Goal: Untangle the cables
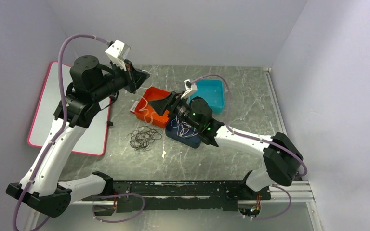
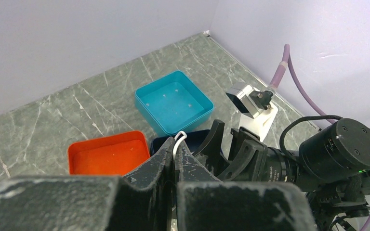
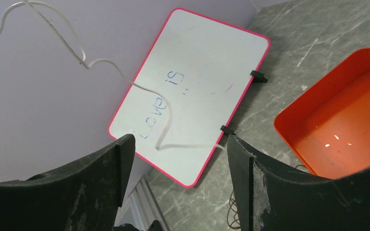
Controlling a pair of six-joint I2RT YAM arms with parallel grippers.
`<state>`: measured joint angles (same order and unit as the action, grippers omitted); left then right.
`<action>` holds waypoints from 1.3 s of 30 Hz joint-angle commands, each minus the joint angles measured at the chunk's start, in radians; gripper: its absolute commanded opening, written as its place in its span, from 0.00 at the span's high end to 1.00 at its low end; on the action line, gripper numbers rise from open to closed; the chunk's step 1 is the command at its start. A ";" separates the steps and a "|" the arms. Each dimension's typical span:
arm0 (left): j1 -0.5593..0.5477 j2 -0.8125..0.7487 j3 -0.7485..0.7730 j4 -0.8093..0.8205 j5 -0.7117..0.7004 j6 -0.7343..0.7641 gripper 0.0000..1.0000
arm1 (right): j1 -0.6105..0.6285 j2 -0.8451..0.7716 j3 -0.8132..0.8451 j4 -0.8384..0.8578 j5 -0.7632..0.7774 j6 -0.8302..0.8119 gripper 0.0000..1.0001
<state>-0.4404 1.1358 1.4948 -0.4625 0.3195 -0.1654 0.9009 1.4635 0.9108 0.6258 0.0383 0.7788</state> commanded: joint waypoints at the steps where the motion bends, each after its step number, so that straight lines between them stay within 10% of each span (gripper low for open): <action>1: -0.009 -0.011 -0.014 0.045 0.021 -0.011 0.93 | 0.016 0.022 0.038 0.076 0.016 -0.012 0.27; 6: -0.009 -0.011 -0.018 0.051 0.029 -0.016 0.93 | 0.025 0.049 0.063 0.055 0.014 -0.009 0.35; 20: -0.011 -0.025 -0.030 0.057 0.020 -0.020 0.93 | 0.025 0.078 0.071 0.044 0.009 -0.005 1.00; 39: -0.010 -0.062 -0.249 0.168 0.047 -0.143 0.81 | -0.011 -0.159 0.010 -0.086 0.188 -0.100 1.00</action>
<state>-0.4423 1.0760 1.2995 -0.3798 0.3206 -0.2459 0.9039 1.3773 0.9497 0.5652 0.1417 0.7052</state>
